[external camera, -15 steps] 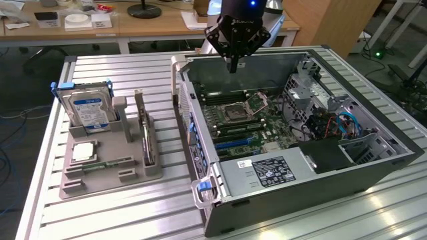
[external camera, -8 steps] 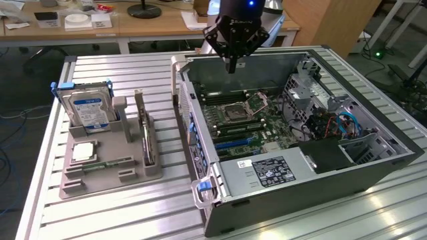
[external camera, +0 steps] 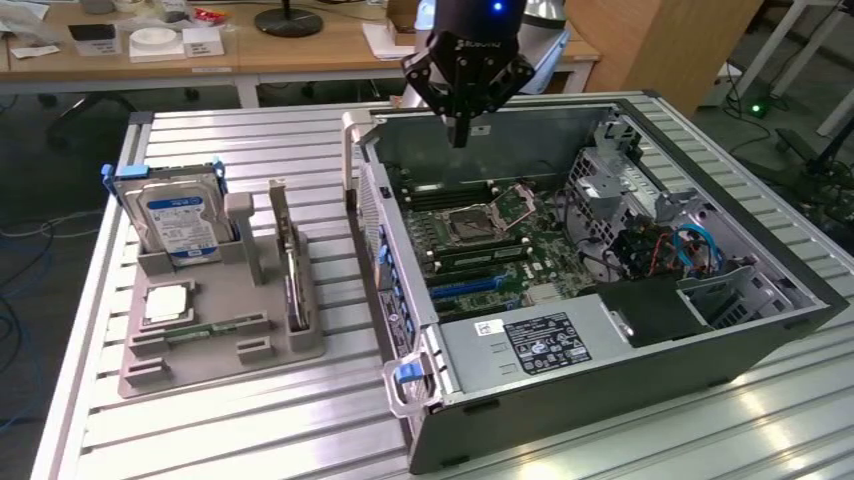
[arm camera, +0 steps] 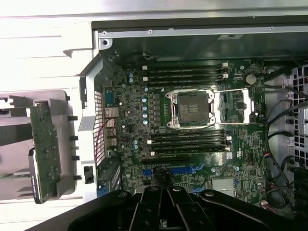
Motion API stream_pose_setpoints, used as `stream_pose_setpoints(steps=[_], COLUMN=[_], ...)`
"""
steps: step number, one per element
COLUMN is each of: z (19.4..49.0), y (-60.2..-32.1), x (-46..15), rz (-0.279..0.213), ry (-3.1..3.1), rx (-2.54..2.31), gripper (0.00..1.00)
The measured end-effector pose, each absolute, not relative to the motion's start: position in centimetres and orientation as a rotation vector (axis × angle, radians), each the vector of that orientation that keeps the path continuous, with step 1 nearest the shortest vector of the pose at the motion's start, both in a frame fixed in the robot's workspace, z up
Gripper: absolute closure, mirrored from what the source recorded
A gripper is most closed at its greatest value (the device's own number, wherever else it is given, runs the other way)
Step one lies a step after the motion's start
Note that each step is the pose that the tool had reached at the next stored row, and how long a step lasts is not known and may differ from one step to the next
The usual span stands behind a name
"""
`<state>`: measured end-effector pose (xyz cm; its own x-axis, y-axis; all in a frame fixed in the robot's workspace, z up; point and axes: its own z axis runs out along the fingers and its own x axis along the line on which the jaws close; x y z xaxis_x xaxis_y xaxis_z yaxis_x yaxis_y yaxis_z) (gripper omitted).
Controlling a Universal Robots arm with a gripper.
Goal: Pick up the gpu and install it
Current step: 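Reach for the gpu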
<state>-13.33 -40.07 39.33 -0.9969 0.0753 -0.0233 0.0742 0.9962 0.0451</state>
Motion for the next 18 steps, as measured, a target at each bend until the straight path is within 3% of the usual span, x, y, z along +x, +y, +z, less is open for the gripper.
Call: stream_pose_setpoints(steps=[18], z=[39.3], y=[-40.3], x=[-14.4], rz=[0.069], ry=[3.114], rx=[0.117], gripper=[0.9])
